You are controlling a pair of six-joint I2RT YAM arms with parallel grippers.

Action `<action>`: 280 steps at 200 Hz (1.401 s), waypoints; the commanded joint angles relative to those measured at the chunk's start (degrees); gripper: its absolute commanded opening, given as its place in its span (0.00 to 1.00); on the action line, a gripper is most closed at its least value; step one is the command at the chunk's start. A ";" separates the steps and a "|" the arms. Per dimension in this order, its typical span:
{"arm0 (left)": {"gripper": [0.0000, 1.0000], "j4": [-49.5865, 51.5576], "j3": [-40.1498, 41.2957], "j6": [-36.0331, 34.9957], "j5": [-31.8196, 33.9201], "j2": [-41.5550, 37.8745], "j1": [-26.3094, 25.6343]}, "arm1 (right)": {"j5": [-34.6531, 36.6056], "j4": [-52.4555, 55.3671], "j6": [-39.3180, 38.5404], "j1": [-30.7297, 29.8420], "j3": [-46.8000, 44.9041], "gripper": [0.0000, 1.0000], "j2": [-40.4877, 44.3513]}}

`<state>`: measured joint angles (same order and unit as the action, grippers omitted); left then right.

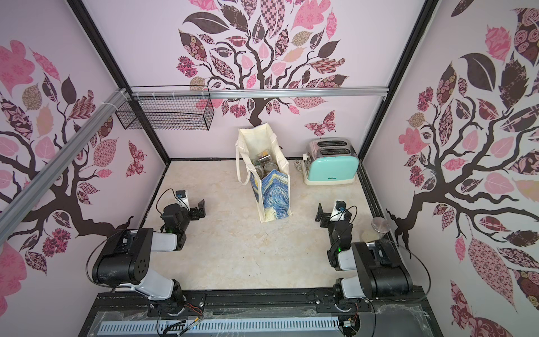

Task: Take out the seed jars from the canvas bag
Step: Adjust the canvas bag at the center of the board.

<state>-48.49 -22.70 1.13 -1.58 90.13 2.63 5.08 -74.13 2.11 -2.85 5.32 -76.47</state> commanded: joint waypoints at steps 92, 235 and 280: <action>0.98 60.85 -26.49 -16.48 -24.40 -5.86 0.43 | 5.13 31.76 23.72 0.20 13.06 0.99 17.23; 0.98 113.52 -50.40 -30.41 -46.34 -14.26 6.52 | -30.40 15.73 -1.21 -11.91 12.61 0.99 8.70; 0.98 116.13 -56.18 -25.97 -47.71 -15.51 6.52 | -35.05 18.56 -4.23 -12.59 20.00 0.84 1.54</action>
<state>63.70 -75.16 -26.70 -46.89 76.20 9.02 -27.00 -55.09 0.86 -14.76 20.58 -71.92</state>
